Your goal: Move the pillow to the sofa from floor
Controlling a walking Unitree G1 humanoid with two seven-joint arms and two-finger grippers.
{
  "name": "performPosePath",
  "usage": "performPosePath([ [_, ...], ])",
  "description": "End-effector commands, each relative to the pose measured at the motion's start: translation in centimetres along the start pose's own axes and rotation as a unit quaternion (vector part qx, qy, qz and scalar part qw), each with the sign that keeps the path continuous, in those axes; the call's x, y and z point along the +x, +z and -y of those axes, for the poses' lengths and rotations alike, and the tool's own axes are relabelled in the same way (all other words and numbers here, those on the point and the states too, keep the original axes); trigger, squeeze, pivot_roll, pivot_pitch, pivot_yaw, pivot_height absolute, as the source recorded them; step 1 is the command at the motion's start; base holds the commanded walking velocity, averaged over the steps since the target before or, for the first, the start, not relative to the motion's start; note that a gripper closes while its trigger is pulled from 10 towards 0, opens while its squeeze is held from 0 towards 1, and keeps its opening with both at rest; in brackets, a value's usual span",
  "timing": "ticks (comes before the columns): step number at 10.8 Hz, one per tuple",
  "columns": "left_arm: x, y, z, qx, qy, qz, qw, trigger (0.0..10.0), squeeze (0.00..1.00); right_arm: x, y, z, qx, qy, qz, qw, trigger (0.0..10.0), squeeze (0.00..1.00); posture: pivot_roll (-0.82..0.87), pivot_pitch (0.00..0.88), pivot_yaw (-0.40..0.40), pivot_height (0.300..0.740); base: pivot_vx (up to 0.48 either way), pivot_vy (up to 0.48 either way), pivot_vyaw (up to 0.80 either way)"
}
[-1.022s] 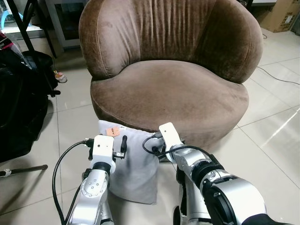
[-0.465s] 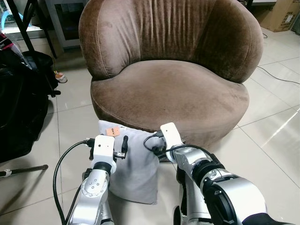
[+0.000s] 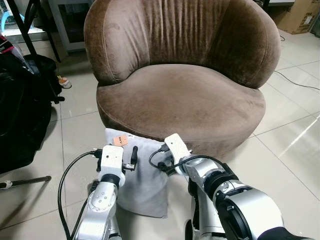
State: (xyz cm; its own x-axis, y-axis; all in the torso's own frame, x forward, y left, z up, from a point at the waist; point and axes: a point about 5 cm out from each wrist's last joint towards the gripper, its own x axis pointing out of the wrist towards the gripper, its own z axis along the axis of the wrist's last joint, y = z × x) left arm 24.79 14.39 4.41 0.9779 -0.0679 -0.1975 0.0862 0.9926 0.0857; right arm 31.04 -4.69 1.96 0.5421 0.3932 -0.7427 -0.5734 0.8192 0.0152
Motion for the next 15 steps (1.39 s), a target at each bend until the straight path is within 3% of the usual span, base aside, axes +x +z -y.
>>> performPosePath([
  [1, -0.1, 0.3, 0.1, -0.001, -0.001, 0.005, 1.000, 10.0, 0.00, 0.2, -0.1, -0.7, -0.009, 0.015, -0.008, 1.000, 10.0, 1.00, -0.01, 0.000, -0.055, 0.435, 0.000, 0.000, 0.00],
  [2, -0.2, 0.2, 0.2, -0.002, 0.000, 0.003, 1.000, 10.0, 0.00, 0.2, -0.2, -1.4, -0.018, 0.037, -0.016, 0.999, 10.0, 1.00, -0.01, 0.000, -0.055, 0.435, 0.000, 0.000, 0.00],
  [3, -0.3, 0.2, 0.2, -0.002, 0.000, 0.003, 1.000, 10.0, 0.00, 0.3, 0.1, -1.9, -0.009, 0.047, -0.014, 0.999, 10.0, 0.00, -0.01, 0.000, -0.056, 0.435, 0.000, 0.000, 0.00],
  [11, -0.7, 0.0, 0.1, -0.006, 0.015, -0.001, 1.000, 10.0, 0.00, 0.0, 3.0, -2.0, 0.139, 0.001, 0.019, 0.990, 10.0, 0.00, 0.02, 0.000, -0.098, 0.435, 0.000, 0.000, 0.00],
  [15, -0.8, -0.2, -0.2, -0.008, 0.024, -0.003, 1.000, 10.0, 0.00, -0.2, 4.6, -2.2, 0.140, 0.010, 0.036, 0.989, 10.0, 0.00, 0.03, 0.000, -0.108, 0.435, 0.000, 0.000, 0.00],
])
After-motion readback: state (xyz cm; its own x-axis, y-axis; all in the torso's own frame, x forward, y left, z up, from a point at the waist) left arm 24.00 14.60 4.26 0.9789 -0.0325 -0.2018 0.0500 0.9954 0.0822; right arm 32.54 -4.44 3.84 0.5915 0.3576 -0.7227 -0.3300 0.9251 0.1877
